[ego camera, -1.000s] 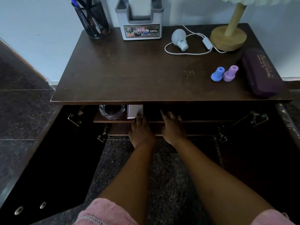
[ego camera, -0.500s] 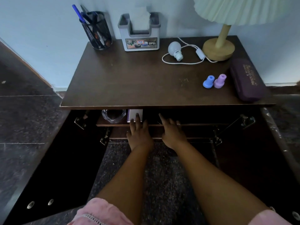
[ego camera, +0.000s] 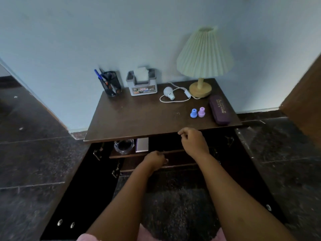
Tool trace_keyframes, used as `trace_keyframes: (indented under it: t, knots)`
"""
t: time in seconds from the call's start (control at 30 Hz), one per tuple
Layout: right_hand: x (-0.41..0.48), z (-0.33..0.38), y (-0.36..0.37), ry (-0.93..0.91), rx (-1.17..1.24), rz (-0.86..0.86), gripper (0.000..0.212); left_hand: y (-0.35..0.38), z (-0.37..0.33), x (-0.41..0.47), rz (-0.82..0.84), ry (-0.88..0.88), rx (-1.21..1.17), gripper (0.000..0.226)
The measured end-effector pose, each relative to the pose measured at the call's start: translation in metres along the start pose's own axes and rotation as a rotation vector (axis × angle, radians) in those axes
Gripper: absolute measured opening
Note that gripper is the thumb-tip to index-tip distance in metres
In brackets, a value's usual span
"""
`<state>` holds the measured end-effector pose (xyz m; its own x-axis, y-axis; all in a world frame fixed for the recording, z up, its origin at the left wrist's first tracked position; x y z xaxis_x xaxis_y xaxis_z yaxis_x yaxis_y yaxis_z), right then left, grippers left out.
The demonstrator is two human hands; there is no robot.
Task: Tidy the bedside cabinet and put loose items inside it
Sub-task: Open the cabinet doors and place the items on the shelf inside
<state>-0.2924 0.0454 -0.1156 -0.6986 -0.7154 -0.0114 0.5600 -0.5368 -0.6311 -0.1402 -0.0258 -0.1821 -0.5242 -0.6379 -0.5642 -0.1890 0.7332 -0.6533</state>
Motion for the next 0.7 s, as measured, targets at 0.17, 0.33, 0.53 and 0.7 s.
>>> trace_keyframes:
  t: [0.17,0.33,0.53,0.7]
  knots:
    - [0.007,-0.006,-0.057,0.004,0.124,-0.250,0.040,-0.032,-0.058,-0.005,-0.178,0.107,-0.269,0.025]
    - [0.030,-0.018,-0.070,0.035,0.248,-0.330,0.045,-0.054,-0.111,0.009,-0.303,0.240,-0.297,0.030]
    - [0.075,-0.034,-0.042,0.061,0.105,-0.139,0.065,-0.061,-0.149,0.045,-0.379,0.353,-0.116,0.051]
    - [0.075,-0.030,-0.048,0.030,0.099,-0.300,0.028,-0.039,-0.183,0.066,-0.307,0.544,0.095,0.048]
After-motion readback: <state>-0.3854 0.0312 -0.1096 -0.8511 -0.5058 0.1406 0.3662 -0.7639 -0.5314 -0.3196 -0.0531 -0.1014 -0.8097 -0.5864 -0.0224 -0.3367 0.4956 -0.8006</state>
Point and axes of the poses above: each hand's wrist, its own x-axis towards the middle knuckle, its own y-axis out of the palm, z = x × y, the point moved 10 cm from there along x, towards the middle knuckle, and after that the axes turned 4 degrees about x, right-handed, at the moved point
